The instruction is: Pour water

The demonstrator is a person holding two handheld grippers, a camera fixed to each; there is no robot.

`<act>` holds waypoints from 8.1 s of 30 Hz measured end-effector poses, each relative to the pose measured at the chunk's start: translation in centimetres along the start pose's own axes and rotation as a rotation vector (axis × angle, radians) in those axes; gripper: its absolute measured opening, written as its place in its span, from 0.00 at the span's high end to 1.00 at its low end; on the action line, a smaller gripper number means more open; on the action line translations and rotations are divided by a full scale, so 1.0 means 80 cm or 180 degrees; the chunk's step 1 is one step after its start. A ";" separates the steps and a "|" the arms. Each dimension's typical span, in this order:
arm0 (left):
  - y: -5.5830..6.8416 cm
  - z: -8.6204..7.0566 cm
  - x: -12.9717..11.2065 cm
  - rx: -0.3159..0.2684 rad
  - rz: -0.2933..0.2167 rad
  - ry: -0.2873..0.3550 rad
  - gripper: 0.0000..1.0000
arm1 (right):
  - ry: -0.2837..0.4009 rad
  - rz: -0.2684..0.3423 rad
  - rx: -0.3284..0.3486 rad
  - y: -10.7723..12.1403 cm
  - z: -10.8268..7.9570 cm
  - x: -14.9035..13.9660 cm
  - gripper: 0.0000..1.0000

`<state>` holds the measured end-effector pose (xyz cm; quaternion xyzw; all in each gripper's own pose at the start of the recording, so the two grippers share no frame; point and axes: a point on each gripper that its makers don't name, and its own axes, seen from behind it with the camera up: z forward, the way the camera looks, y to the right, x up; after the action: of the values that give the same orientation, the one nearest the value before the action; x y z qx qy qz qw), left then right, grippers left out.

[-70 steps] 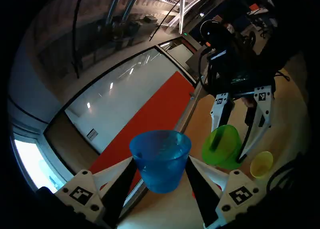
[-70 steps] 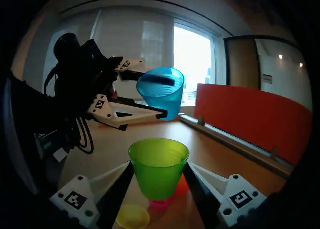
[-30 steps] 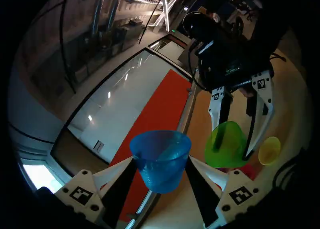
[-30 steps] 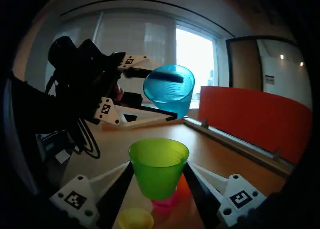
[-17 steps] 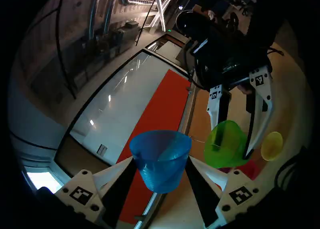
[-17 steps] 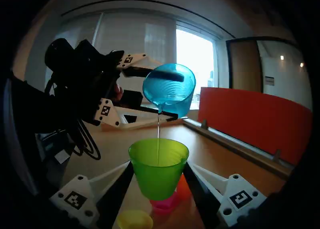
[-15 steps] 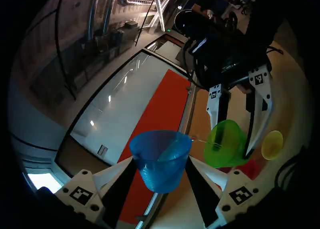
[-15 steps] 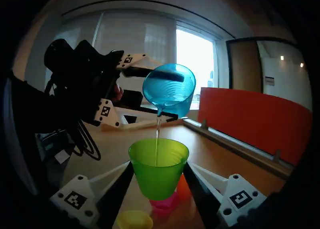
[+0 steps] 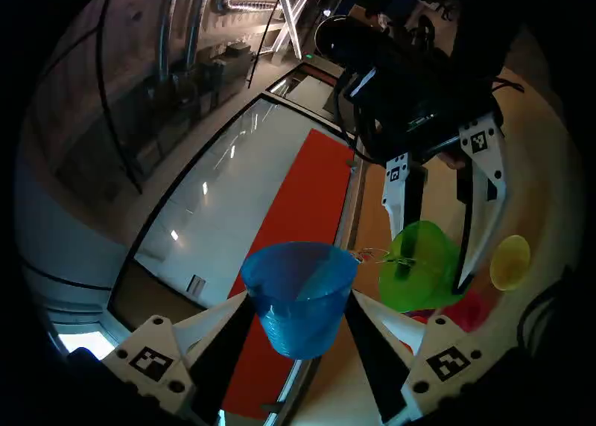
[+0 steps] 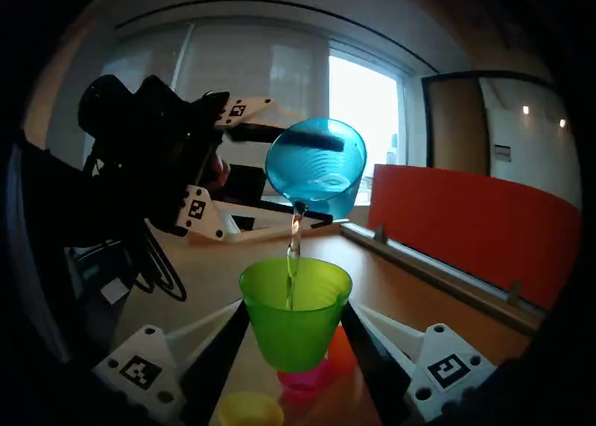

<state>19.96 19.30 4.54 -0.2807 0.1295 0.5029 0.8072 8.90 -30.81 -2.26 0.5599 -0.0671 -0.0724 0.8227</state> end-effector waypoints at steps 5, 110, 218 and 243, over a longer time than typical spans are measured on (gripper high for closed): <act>-0.001 0.000 -0.001 0.0008 0.0037 -0.0005 0.20 | 0.0001 -0.0007 -0.0004 0.000 -0.001 0.001 0.13; -0.023 -0.012 0.024 0.0193 0.0943 -0.0004 0.19 | 0.0070 -0.0086 -0.0045 -0.001 0.001 0.017 0.13; -0.026 -0.007 -0.028 0.0210 -0.1094 -0.0010 0.20 | 0.0145 -0.0118 -0.0163 0.005 -0.007 0.033 0.13; -0.006 -0.013 -0.050 -0.0005 -0.2765 -0.0105 0.20 | 0.0273 -0.0066 -0.0261 0.012 -0.017 0.051 0.13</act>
<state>18.59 15.54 5.81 -0.3017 -0.0140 0.1210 0.9456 13.19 -30.01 -1.75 0.5289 -0.0230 -0.0596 0.8463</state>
